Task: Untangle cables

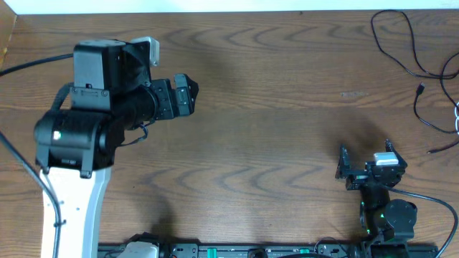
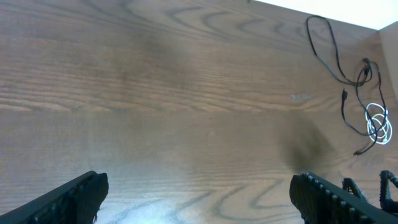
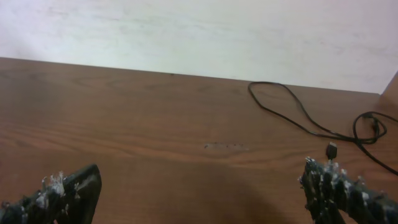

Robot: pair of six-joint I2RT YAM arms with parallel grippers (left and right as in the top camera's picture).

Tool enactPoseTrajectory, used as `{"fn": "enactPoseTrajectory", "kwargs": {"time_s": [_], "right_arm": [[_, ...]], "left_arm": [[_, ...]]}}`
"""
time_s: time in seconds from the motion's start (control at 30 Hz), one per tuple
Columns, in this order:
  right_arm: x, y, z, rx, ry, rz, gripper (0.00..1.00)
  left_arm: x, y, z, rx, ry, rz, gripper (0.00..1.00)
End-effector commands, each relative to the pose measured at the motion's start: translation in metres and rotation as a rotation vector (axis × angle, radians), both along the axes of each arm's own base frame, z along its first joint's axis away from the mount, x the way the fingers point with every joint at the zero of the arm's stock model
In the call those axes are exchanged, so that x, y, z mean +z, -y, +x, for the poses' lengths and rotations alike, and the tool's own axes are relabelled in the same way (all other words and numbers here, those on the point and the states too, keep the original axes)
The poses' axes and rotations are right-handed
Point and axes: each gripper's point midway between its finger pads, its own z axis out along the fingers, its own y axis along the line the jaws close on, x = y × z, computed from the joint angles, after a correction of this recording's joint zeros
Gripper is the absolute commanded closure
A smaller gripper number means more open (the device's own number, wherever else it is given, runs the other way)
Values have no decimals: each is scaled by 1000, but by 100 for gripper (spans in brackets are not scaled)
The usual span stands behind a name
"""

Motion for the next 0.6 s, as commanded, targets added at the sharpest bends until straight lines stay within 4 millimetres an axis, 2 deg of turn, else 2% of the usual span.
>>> {"fn": "enactPoseTrajectory", "kwargs": {"time_s": [0.0,0.13,0.23,0.3,0.43,0.57], "right_arm": [[0,2,0,-8,5,-13,1],[0,2,0,-8,5,-13,1],[0,2,0,-8,5,-13,1],[0,2,0,-8,5,-13,1],[0,2,0,-8,5,-13,1],[0,2,0,-8,5,-13,1]], "left_arm": [[12,-21,-22,14,100,121,2],[6,-45,-50,90,132,195,2],[-11,-63,-77,153,138,209,2],[-20,-74,-85,204,169,212,2],[-37,-88,-88,281,287,209,2],[-44,-93,-78,321,466,193,2]]}}
